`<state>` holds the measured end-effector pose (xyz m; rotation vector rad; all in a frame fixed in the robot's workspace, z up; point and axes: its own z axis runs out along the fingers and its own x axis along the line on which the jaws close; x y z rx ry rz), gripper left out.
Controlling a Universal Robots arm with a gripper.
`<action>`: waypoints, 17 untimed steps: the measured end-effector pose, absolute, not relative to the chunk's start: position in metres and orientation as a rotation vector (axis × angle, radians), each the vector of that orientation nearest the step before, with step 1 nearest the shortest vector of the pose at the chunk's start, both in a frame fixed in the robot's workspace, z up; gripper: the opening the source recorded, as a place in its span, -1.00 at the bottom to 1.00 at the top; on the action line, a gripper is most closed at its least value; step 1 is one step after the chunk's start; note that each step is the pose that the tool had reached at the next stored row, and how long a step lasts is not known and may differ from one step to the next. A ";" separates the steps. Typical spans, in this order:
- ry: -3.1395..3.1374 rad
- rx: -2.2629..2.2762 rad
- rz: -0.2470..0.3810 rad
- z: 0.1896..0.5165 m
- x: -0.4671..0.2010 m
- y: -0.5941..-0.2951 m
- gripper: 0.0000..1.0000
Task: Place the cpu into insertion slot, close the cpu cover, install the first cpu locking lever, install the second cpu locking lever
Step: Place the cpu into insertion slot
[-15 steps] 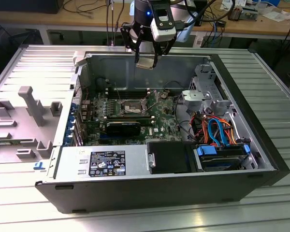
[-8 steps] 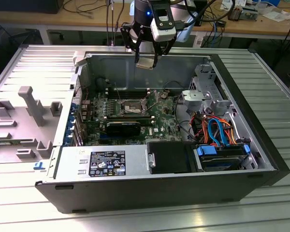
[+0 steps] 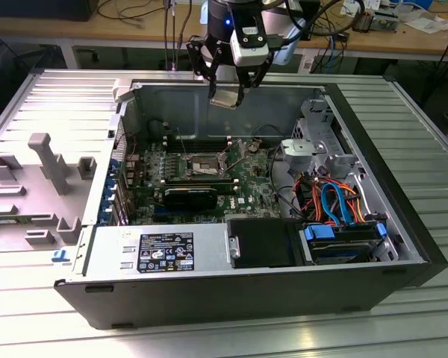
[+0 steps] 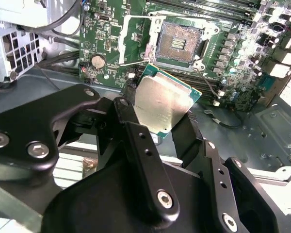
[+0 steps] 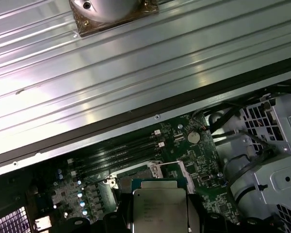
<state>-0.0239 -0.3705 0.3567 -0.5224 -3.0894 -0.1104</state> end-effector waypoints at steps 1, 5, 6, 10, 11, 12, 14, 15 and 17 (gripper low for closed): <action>-3.087 -0.536 -0.111 0.356 -0.024 -0.371 0.08; -3.078 -0.595 -0.110 0.355 -0.024 -0.372 0.08; -3.075 -0.611 -0.110 0.354 -0.024 -0.372 0.08; -3.058 -0.700 -0.111 0.352 -0.024 -0.372 0.08; -3.052 -0.728 -0.111 0.352 -0.024 -0.372 0.08; -3.044 -0.766 -0.111 0.351 -0.024 -0.372 0.08; -3.035 -0.804 -0.111 0.351 -0.024 -0.372 0.08; -3.030 -0.827 -0.111 0.350 -0.024 -0.372 0.08; -3.015 -0.883 -0.110 0.350 -0.024 -0.372 0.08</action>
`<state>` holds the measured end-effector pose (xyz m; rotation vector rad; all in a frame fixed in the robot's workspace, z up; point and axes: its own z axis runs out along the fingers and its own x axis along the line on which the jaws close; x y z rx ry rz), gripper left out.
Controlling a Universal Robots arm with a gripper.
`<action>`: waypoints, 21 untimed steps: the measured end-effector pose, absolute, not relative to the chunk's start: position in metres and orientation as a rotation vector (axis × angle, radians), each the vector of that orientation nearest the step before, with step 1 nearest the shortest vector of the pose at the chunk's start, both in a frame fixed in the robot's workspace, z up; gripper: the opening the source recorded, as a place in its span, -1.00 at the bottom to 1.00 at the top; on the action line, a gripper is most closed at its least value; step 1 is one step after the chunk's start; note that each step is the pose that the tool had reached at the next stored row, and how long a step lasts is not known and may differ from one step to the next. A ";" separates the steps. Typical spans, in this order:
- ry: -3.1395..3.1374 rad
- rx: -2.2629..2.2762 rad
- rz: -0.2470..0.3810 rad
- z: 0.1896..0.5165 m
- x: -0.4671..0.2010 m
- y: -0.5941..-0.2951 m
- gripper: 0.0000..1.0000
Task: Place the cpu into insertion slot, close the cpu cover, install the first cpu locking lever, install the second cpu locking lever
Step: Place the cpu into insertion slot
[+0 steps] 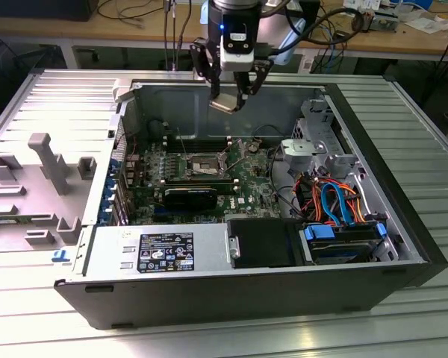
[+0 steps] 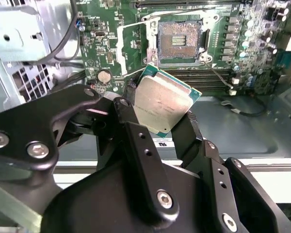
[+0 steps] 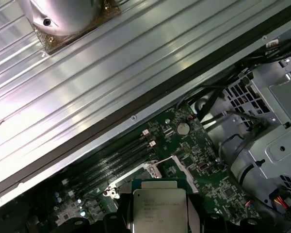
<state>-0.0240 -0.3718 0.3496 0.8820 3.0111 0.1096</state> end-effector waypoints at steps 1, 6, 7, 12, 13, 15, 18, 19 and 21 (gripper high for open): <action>3.003 0.908 0.109 0.349 -0.024 -0.372 0.08; 2.960 1.029 0.109 0.348 -0.024 -0.372 0.08; 2.950 1.057 0.109 0.347 -0.024 -0.372 0.08; 2.943 1.074 0.108 0.345 -0.026 -0.373 0.08; 2.938 1.087 0.108 0.344 -0.027 -0.373 0.08; 2.910 1.156 0.108 0.341 -0.027 -0.373 0.08; 2.877 1.231 0.107 0.337 -0.027 -0.373 0.08; 2.868 1.251 0.107 0.335 -0.027 -0.373 0.08; 2.864 1.260 0.107 0.334 -0.028 -0.373 0.08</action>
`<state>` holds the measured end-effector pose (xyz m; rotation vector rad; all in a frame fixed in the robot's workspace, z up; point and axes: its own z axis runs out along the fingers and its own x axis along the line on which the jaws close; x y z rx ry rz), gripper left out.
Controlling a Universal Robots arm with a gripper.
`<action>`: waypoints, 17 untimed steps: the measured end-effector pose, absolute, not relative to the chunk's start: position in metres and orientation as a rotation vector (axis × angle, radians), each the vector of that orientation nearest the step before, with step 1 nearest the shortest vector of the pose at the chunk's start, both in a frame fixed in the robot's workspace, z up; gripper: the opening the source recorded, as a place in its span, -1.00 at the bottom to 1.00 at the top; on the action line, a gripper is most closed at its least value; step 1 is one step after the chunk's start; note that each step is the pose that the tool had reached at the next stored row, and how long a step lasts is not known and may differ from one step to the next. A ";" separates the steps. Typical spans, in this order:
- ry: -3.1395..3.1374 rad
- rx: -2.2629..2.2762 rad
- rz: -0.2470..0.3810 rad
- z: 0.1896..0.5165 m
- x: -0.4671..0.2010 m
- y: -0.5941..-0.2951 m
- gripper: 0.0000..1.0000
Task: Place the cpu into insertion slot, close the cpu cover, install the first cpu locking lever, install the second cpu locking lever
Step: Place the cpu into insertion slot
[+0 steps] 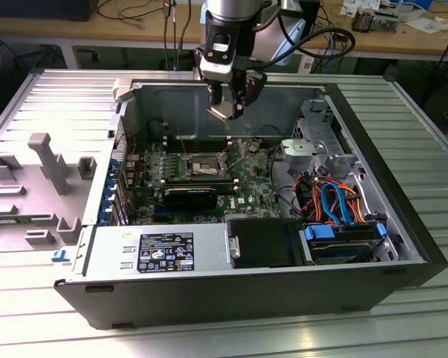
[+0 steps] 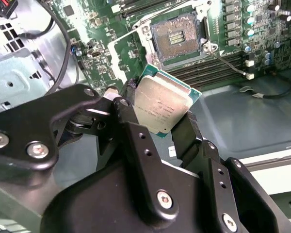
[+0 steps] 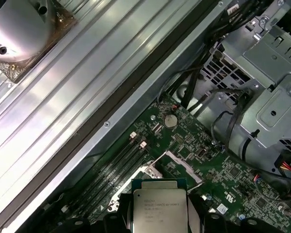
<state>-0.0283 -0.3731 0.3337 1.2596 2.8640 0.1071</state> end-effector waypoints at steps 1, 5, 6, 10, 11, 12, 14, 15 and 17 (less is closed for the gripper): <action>2.863 1.261 0.107 0.333 -0.029 -0.373 0.08; 2.852 1.286 0.107 0.330 -0.032 -0.373 0.08; 2.843 1.304 0.107 0.329 -0.032 -0.373 0.08; 2.796 1.399 0.105 0.324 -0.032 -0.373 0.08; 2.788 1.414 0.105 0.323 -0.032 -0.373 0.08; 2.778 1.435 0.105 0.322 -0.032 -0.373 0.08; 2.755 1.475 0.104 0.319 -0.032 -0.373 0.08; 2.742 1.499 0.104 0.318 -0.032 -0.373 0.08; 2.724 1.529 0.104 0.316 -0.032 -0.373 0.08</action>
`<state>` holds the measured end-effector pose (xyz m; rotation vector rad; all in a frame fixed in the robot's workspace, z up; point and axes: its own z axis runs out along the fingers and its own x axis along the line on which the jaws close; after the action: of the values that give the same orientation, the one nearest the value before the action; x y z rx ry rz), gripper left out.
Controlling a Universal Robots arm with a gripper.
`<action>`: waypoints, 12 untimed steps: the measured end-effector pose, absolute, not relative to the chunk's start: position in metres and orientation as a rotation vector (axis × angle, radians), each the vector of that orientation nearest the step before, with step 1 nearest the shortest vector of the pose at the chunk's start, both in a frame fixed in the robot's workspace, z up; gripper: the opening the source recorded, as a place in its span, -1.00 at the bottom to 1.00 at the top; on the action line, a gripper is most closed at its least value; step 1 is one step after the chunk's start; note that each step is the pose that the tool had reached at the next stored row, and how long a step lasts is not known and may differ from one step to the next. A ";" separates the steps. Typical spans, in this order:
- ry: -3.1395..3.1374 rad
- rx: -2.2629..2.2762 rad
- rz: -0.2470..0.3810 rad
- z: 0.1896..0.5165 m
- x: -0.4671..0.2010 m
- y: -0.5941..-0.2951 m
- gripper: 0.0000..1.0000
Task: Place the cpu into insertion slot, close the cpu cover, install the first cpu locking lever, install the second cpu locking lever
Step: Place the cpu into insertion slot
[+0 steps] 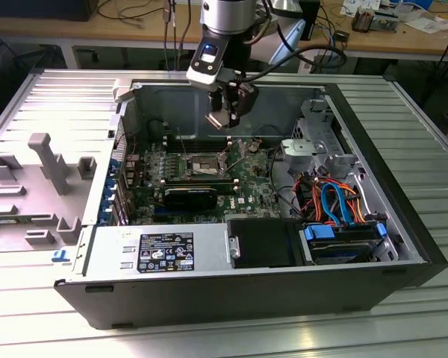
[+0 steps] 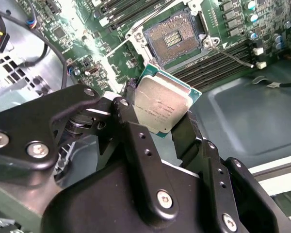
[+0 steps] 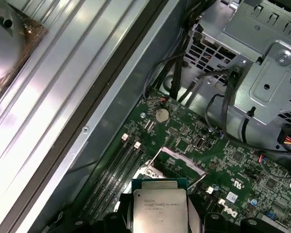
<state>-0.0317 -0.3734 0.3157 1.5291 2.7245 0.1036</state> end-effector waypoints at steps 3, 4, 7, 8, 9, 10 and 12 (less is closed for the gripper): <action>2.694 1.581 0.103 0.313 -0.032 -0.373 0.08; 2.683 1.598 0.103 0.312 -0.032 -0.373 0.08; 2.677 1.608 0.102 0.311 -0.032 -0.373 0.08; 2.676 1.608 0.102 0.311 -0.032 -0.373 0.08; 2.676 1.609 0.102 0.311 -0.032 -0.373 0.08; 2.676 1.609 0.102 0.311 -0.032 -0.373 0.08; 2.676 1.609 0.102 0.310 -0.032 -0.373 0.08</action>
<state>-0.0317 -0.3734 0.3104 1.6088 2.6762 0.1025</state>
